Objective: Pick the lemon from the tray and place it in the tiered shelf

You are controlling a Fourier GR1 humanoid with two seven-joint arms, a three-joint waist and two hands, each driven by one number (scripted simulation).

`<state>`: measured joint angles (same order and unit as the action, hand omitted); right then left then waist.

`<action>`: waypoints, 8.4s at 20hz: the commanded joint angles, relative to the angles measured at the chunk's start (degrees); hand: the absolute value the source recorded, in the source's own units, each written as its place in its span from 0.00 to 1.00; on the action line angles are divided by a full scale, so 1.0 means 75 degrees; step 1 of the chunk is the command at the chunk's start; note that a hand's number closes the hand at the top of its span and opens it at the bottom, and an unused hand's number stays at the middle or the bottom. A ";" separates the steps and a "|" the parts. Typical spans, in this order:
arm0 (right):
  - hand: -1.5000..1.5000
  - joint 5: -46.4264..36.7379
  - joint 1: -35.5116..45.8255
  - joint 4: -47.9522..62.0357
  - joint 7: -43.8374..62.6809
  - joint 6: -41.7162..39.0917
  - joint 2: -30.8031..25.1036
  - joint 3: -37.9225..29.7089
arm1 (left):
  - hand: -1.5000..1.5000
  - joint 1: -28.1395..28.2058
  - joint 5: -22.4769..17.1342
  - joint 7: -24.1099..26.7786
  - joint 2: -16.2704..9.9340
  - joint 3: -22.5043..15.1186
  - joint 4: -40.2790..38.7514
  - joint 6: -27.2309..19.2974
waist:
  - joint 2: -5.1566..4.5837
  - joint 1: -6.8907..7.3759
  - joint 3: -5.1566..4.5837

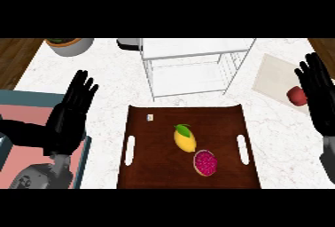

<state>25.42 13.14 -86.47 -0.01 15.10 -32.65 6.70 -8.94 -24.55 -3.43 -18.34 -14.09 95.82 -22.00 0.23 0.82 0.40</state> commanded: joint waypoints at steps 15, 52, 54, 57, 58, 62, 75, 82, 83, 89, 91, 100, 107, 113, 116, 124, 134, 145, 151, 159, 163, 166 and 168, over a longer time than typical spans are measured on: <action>0.00 -0.2241 -0.0214 0.0960 -0.0669 0.0419 0.1152 0.1838 | 0.50 0.1282 0.1391 0.0686 -0.1011 -0.0979 -0.2165 0.1529 | -0.0038 -0.0039 -0.0052; 0.00 -0.7380 0.3397 0.1572 0.9617 -0.3102 0.3955 0.5527 | 0.50 0.0946 0.1879 0.0406 -0.0731 -0.0461 -0.2305 0.2034 | -0.0018 -0.0068 -0.0056; 0.00 -0.7584 0.3262 0.1275 0.9658 -0.3306 0.3862 0.5460 | 0.50 0.1004 0.2092 0.0356 -0.0439 -0.0560 -0.2157 0.1747 | -0.0009 -0.0096 -0.0055; 0.00 -0.8172 0.3060 0.1326 0.9762 -0.3190 0.3807 0.5671 | 0.50 0.0966 0.1738 0.0431 -0.0681 -0.0212 -0.2457 0.2263 | -0.0009 -0.0125 -0.0057; 0.00 -0.8075 0.3486 0.1562 0.9458 -0.3487 0.3631 0.5208 | 0.50 0.0835 0.1996 0.0556 -0.0346 -0.0364 -0.2616 0.1983 | -0.0022 -0.0119 -0.0058; 0.00 -0.8373 0.3090 0.1759 0.9204 -0.3531 0.3674 0.5109 | 0.50 0.1140 0.2002 0.0279 -0.0629 -0.0208 -0.2104 0.2099 | -0.0019 -0.0081 -0.0054; 0.00 -0.9448 0.2599 0.2320 0.8579 -0.3838 0.4213 0.4608 | 0.50 0.1322 0.2450 0.0598 -0.0154 -0.0034 -0.2295 0.2304 | -0.0024 -0.0069 -0.0053; 0.00 -0.9289 0.2919 0.3562 0.8241 -0.3103 0.4345 0.4840 | 0.50 0.0712 0.2736 0.0304 0.0286 0.0019 -0.2744 0.2389 | -0.0050 -0.0014 -0.0053; 0.00 -0.9650 0.2663 0.3405 0.7857 -0.3297 0.4346 0.4336 | 0.50 0.0855 0.2521 0.0408 -0.0044 0.0431 -0.2675 0.2702 | -0.0038 -0.0059 -0.0053; 1.00 -0.9720 0.2568 0.3560 0.7376 -0.3337 0.4351 0.4649 | 0.50 0.0771 0.2929 0.0414 0.0291 0.0539 -0.2823 0.2711 | -0.0037 -0.0069 -0.0054; 1.00 -0.9480 0.3143 0.4355 0.6433 -0.3011 0.4352 0.4402 | 0.50 0.0756 0.2914 0.0143 0.0408 0.0510 -0.2662 0.2536 | -0.0051 -0.0022 -0.0052; 1.00 -0.9797 0.3026 0.3998 0.7509 -0.1903 0.4350 0.5428 | 0.50 0.1155 0.3183 0.0082 0.0609 0.0516 -0.2254 0.2773 | -0.0038 -0.0008 -0.0052; 1.00 -1.0263 0.1838 0.1323 0.7515 -0.2519 0.3192 0.4508 | 0.50 0.1145 0.3286 0.0465 0.0455 0.0873 -0.2675 0.2876 | 0.0022 -0.0270 -0.0056; 1.00 -0.9709 0.0424 -0.1298 0.7574 -0.2554 0.1862 0.3614 | 0.50 0.1135 0.3199 -0.0008 0.0600 0.0838 -0.2162 0.2841 | 0.0026 -0.0287 -0.0054; 1.00 -0.9952 0.0517 -0.2600 0.8079 -0.3021 0.1465 0.3317 | 0.50 0.1185 0.3200 0.0238 0.0390 0.0989 -0.2462 0.3049 | 0.0020 -0.0253 -0.0060; 1.00 -0.9906 0.1368 -0.4384 0.8178 -0.2844 0.1360 0.1711 | 0.50 0.1129 0.3567 0.0545 0.0857 0.0696 -0.2535 0.2709 | -0.0004 -0.0171 -0.0058; 1.00 -0.9841 0.3885 -0.2240 0.7690 -0.3548 0.1783 0.0274 | 0.50 0.1048 0.3433 0.0272 0.0673 0.1012 -0.2495 0.3186 | -0.0036 -0.0036 -0.0057; 1.00 -1.0230 0.6238 0.2884 0.5484 -0.2068 0.1890 -0.0483 | 0.50 0.0918 0.3609 0.0166 0.0830 0.0979 -0.2359 0.3112 | -0.0094 0.0106 -0.0056; 1.00 -1.0183 0.7673 0.5448 0.4451 -0.1848 0.1938 -0.0870 | 0.50 0.0645 0.3496 -0.0111 0.0805 0.1094 -0.2387 0.3295 | -0.0129 0.0208 -0.0056; 1.00 -1.0286 0.8110 0.7311 0.4015 -0.1214 0.2606 -0.1113 | 0.50 0.0998 0.3442 0.0123 0.0793 0.1031 -0.2250 0.3540 | -0.0170 0.0341 -0.0058; 1.00 -0.8580 0.7728 0.6826 0.3587 -0.0990 0.2751 -0.2712 | 0.50 0.0840 0.3495 0.0077 0.0855 0.1023 -0.2183 0.3425 | -0.0215 0.0358 -0.0011; 0.00 -0.7788 0.7717 0.6841 0.3863 -0.0702 0.3283 -0.3535 | 0.50 0.0815 0.3558 0.0119 0.0749 0.0973 -0.2243 0.3538 | -0.0244 0.0452 -0.0011; 0.00 -0.7334 0.7796 0.6777 0.3578 -0.0530 0.3268 -0.4039 | 0.50 0.0842 0.3496 0.0251 0.0770 0.1032 -0.2382 0.3571 | -0.0272 0.0485 -0.0019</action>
<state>-39.07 73.33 -37.76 28.72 8.62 -15.02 -16.16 -2.99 1.93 -2.58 -12.39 -6.54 78.65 4.21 0.69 2.58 -0.01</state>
